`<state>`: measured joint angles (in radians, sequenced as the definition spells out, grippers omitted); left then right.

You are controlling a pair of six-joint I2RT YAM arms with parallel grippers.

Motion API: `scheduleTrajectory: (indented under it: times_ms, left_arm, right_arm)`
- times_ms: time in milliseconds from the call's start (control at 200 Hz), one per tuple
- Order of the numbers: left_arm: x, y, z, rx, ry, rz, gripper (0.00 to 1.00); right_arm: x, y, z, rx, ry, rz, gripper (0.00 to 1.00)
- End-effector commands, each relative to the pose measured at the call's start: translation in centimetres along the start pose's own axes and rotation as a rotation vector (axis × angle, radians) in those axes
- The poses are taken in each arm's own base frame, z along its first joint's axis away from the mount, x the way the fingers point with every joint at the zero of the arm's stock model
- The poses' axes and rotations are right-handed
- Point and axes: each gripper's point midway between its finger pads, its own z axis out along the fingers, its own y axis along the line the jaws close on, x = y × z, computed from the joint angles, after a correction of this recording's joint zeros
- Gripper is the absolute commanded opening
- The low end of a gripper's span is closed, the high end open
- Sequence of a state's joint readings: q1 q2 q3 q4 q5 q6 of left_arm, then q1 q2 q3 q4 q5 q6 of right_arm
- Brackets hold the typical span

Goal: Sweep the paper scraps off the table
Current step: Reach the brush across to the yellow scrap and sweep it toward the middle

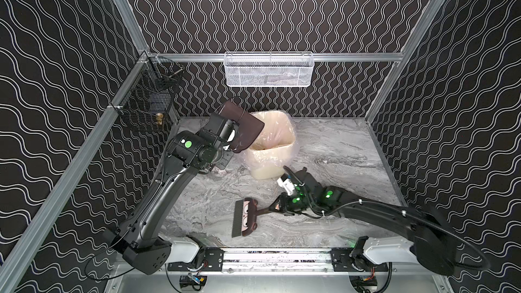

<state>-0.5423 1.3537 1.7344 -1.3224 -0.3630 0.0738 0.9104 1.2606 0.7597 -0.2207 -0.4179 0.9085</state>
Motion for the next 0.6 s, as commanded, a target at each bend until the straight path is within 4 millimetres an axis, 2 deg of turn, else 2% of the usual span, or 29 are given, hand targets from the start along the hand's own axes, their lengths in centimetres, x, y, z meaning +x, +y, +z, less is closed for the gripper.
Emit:
scheduleTrajectory:
  times_ms: [0, 85, 170, 280, 340, 461, 596]
  left_arm:
    - [-0.4, -0.2, -0.3, 0.019, -0.015, -0.026, 0.0]
    - [-0.5, -0.5, -0.5, 0.04, -0.024, -0.027, 0.0]
    - [-0.7, -0.8, -0.7, 0.061, -0.032, -0.024, 0.0]
    - [-1.2, -1.0, -1.0, 0.082, -0.047, -0.02, 0.0]
    - [-1.5, -1.3, -1.2, 0.1, -0.053, -0.016, 0.0]
    - [-1.5, -2.5, -1.2, 0.138, -0.043, 0.013, 0.0]
    - [-1.4, -4.2, -1.6, 0.143, -0.048, 0.094, 0.0]
  right_arm:
    - [0.5, -2.3, -2.4, 0.143, -0.026, 0.003, 0.0]
    - [0.0, 0.4, -3.5, 0.079, -0.033, -0.054, 0.0]
    - [-0.4, 2.9, -3.6, 0.033, -0.026, -0.107, 0.0]
    - [-1.3, 4.2, -2.9, 0.033, -0.013, -0.148, 0.0]
    - [-1.8, 3.2, -2.3, 0.068, -0.014, -0.145, 0.0]
    - [-3.3, 1.3, -2.4, 0.074, -0.019, -0.107, 0.0]
    - [-3.1, -1.7, -3.5, 0.114, 0.001, -0.062, 0.0]
